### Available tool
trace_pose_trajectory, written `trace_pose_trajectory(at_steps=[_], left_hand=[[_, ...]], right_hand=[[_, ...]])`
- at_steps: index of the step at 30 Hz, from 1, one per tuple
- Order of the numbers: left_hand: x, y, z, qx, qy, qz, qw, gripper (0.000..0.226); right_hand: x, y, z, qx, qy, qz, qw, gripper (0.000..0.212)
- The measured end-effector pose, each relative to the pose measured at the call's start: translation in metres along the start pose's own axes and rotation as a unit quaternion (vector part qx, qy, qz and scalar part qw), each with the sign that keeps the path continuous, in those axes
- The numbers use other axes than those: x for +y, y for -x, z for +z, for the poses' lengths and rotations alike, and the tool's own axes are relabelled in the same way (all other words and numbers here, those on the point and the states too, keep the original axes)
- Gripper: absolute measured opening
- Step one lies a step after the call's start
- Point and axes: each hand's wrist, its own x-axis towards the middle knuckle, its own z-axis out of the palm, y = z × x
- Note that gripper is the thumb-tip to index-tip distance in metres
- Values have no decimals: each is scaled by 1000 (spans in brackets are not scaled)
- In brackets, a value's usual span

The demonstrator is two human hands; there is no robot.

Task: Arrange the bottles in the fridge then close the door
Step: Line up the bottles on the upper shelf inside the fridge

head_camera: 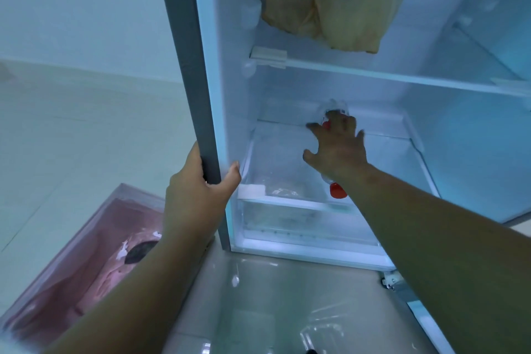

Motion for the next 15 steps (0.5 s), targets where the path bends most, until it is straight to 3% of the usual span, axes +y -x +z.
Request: trace_pose_trajectory(at_steps=[2,4,11,15], left_hand=[[0,0,-1,-3,-1,1,1000,22],[0,0,1,-3,-3,1,1000,22],[0,1,2,12,8,-1,1000,23],[0,2,3,17,3,1,1000,25]], right_hand=[[-1,4,2,-15,-20,76,997,92],[-3,7,5,-14,-39,130,991,106],[-5,7,7,-13,-81,163,983,112],[-4,3,7,-42,-111,170,978,93]])
